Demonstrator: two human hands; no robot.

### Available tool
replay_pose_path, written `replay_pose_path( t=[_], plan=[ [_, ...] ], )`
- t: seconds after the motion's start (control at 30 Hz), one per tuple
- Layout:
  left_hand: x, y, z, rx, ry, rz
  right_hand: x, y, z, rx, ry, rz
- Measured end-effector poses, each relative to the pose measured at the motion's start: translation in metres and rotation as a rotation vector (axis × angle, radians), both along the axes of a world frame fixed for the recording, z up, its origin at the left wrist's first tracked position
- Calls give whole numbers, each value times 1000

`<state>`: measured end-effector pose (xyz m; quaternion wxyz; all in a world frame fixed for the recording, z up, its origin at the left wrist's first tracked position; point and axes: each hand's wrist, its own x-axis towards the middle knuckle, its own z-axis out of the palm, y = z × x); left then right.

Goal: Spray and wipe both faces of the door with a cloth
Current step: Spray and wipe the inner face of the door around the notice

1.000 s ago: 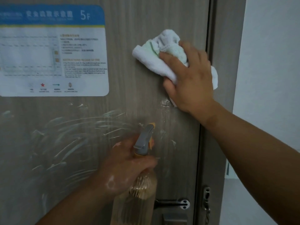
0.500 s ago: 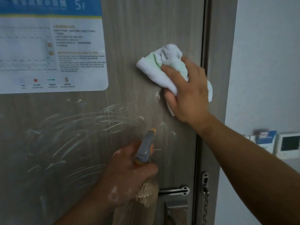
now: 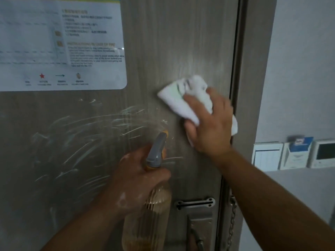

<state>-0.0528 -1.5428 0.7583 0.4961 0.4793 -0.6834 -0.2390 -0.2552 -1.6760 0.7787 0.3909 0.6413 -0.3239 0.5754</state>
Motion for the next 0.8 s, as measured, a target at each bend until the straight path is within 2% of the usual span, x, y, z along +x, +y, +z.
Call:
replay_pose_path(
  t=[0.13,0.3,0.4,0.53,0.63,0.7,0.8],
  plan=[
    [0,-5,-2,10,14,0,-3,0,88,-52,-72,-23],
    [0,-8,-12,38,46,1,1,1,88,-52,-156,-8],
    [5,-11,-18,58,41,5,2,3,37,-23,-160,7],
    [7,-10,-20,44,45,15,5,11,-83,82,-84,13],
    [1,-10,-22,43,32,17,12,16,-160,175,-100,25],
    [-4,-8,-25,41,3,14,18,18,-185,193,-114,27],
    [-4,-9,-27,29,19,21,21,15,-183,166,-143,45]
  ],
)
